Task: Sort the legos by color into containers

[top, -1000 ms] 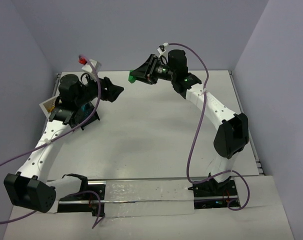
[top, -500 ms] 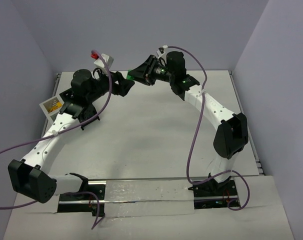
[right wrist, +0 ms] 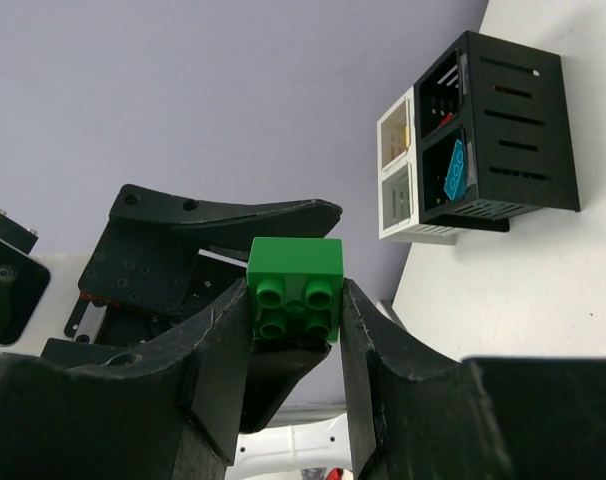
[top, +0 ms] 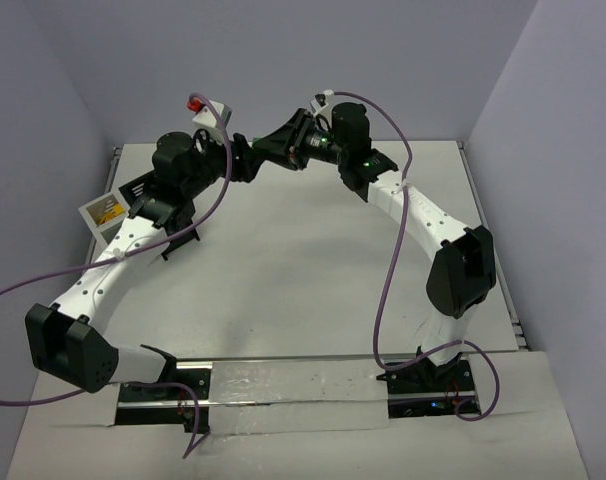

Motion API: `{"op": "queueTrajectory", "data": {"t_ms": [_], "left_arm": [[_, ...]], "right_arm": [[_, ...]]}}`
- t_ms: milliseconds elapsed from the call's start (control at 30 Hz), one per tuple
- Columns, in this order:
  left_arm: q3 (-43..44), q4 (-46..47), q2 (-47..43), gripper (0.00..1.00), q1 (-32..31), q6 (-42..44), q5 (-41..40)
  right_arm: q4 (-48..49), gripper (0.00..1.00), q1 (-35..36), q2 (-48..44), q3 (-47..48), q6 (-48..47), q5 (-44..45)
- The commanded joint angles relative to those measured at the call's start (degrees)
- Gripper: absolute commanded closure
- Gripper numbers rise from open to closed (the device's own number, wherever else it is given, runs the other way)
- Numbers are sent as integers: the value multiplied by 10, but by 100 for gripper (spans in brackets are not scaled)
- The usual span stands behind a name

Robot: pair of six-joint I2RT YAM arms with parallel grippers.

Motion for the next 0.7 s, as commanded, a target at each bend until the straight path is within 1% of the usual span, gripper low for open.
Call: {"op": "queueTrajectory", "data": {"t_ms": [0, 133, 167, 233, 267, 300, 333, 367, 433, 500, 533, 567, 600, 633, 667], "left_arm": [[31, 27, 7, 34, 4, 6, -36], [33, 36, 9, 37, 4, -5, -30], [34, 37, 11, 40, 4, -11, -30], [38, 36, 13, 49, 4, -24, -26], [38, 38, 12, 52, 4, -27, -25], [39, 38, 12, 59, 4, -28, -24], [39, 37, 12, 72, 4, -30, -23], [39, 34, 10, 85, 4, -30, -24], [40, 25, 6, 99, 5, -27, -31], [32, 18, -3, 100, 10, -13, -27], [26, 14, -11, 100, 14, -10, -22], [18, 4, -30, 100, 21, -8, -6], [2, -10, -43, 100, 37, -4, 6], [-4, -25, -56, 100, 44, -2, 16], [-15, -41, -74, 100, 61, 0, 33]], "right_arm": [[29, 100, 4, -16, 6, 12, -14], [21, 100, 4, -13, 2, 15, -13], [22, 100, 4, -13, 2, 16, -14], [26, 100, 4, -12, 2, 17, -15], [28, 100, 5, -11, 2, 17, -16], [29, 100, 4, -12, 2, 16, -16], [29, 100, 4, -12, 2, 16, -16], [29, 96, 4, -12, 2, 15, -15], [28, 81, 3, -12, 1, 14, -13], [31, 64, 1, -12, 0, 9, -13], [34, 53, -1, -13, -1, 4, -13], [36, 33, -6, -13, 0, -8, -12], [36, 18, -11, -14, 1, -16, -12], [36, 7, -16, -14, 2, -19, -12], [31, 2, -26, -14, 4, -29, -11]]}}
